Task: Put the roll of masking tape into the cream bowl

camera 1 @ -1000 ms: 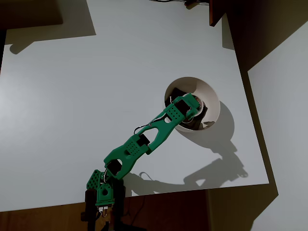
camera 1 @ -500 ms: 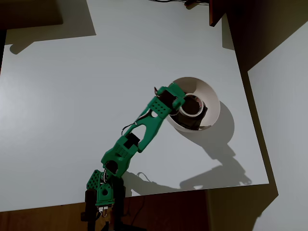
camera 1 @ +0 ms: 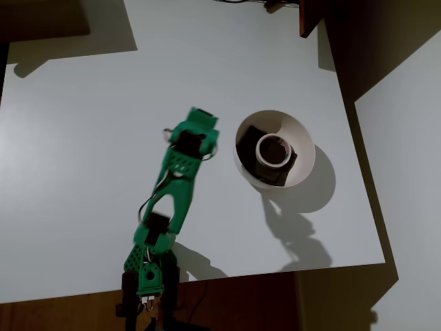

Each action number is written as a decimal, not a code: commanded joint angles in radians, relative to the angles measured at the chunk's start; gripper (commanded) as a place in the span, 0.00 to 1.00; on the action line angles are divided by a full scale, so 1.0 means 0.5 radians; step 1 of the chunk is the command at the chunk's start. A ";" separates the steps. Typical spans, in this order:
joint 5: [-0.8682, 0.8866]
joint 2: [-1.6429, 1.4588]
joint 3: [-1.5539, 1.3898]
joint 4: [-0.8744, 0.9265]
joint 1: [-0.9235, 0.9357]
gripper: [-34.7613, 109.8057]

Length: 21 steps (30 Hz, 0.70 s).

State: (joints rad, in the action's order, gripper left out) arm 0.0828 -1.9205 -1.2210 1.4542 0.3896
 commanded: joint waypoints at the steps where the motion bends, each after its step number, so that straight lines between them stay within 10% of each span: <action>1: -0.043 -0.703 -0.617 0.003 -0.249 0.18; 21: -0.172 -1.893 -2.209 -0.288 -0.951 0.18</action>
State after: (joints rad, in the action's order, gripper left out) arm 0.0046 -2.7872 -2.2565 1.3407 -0.0644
